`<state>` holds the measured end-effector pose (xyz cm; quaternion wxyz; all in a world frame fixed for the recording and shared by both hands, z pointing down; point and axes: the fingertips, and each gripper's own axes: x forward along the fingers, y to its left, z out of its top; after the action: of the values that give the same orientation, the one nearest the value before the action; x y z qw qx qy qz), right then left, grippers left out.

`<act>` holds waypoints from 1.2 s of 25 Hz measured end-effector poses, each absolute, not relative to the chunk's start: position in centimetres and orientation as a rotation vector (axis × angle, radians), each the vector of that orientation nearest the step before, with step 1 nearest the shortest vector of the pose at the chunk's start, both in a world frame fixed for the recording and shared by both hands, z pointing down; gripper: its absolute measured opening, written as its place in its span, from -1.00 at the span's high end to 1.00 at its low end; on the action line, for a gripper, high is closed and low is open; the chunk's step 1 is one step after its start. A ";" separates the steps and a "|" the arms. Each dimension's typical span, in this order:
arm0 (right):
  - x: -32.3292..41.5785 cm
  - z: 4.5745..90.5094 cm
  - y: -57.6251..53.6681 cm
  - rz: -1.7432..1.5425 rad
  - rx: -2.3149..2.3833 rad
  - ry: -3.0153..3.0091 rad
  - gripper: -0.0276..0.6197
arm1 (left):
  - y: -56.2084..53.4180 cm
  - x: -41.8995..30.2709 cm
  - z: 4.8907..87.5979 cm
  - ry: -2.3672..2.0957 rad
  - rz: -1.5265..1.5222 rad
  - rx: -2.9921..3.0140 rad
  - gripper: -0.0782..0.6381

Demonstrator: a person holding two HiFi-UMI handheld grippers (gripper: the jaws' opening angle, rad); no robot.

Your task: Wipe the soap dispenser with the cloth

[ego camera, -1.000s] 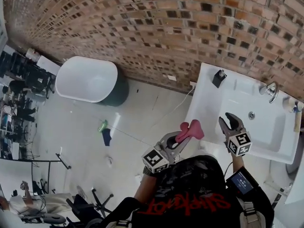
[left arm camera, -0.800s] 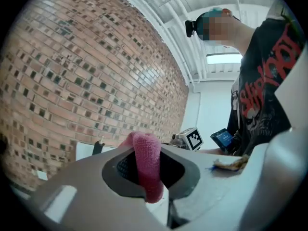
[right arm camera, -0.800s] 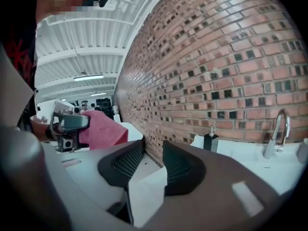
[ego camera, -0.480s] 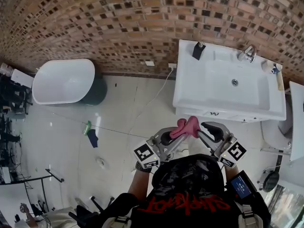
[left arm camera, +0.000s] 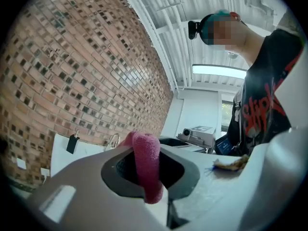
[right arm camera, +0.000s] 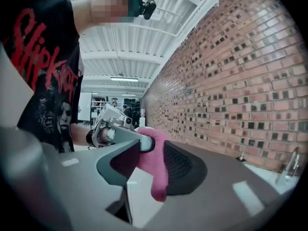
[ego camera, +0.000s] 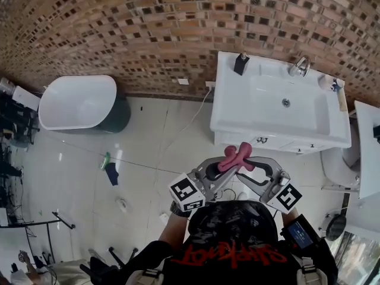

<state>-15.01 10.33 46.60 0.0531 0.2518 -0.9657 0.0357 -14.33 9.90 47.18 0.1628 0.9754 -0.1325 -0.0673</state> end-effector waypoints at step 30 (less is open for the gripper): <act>2.8 44.0 19.7 0.138 1.117 -3.037 0.65 | 19.7 1.1 44.4 -0.377 -0.140 2.874 0.67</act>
<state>2.76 19.70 44.01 -0.0486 0.3445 -0.9365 0.0426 1.08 19.69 44.36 0.1195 0.9832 -0.1291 -0.0478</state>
